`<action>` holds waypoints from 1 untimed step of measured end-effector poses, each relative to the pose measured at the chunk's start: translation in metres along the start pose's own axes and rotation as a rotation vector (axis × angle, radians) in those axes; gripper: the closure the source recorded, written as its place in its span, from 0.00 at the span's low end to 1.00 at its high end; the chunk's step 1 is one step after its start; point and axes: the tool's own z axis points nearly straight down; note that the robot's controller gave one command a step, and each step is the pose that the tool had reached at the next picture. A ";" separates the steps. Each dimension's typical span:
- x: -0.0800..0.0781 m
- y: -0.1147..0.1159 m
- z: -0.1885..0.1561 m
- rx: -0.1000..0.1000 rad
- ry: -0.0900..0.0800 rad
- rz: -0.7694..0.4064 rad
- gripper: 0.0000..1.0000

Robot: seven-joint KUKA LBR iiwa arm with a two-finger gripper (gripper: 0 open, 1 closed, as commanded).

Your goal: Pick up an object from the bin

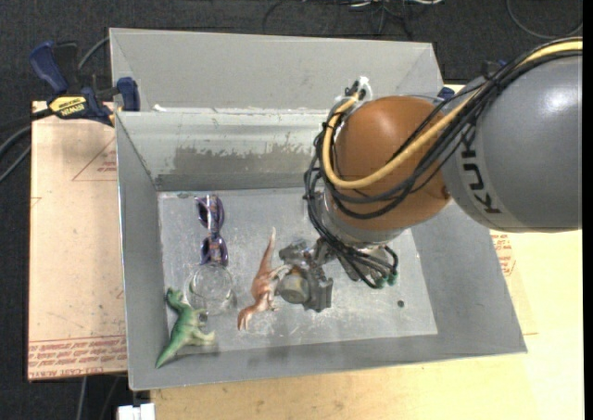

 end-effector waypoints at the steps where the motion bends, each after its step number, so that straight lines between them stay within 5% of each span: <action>1: 0.002 0.010 -0.083 -0.001 0.002 -0.023 1.00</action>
Offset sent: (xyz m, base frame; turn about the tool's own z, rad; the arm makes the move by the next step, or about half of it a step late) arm 0.0193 0.0096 0.2430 -0.0683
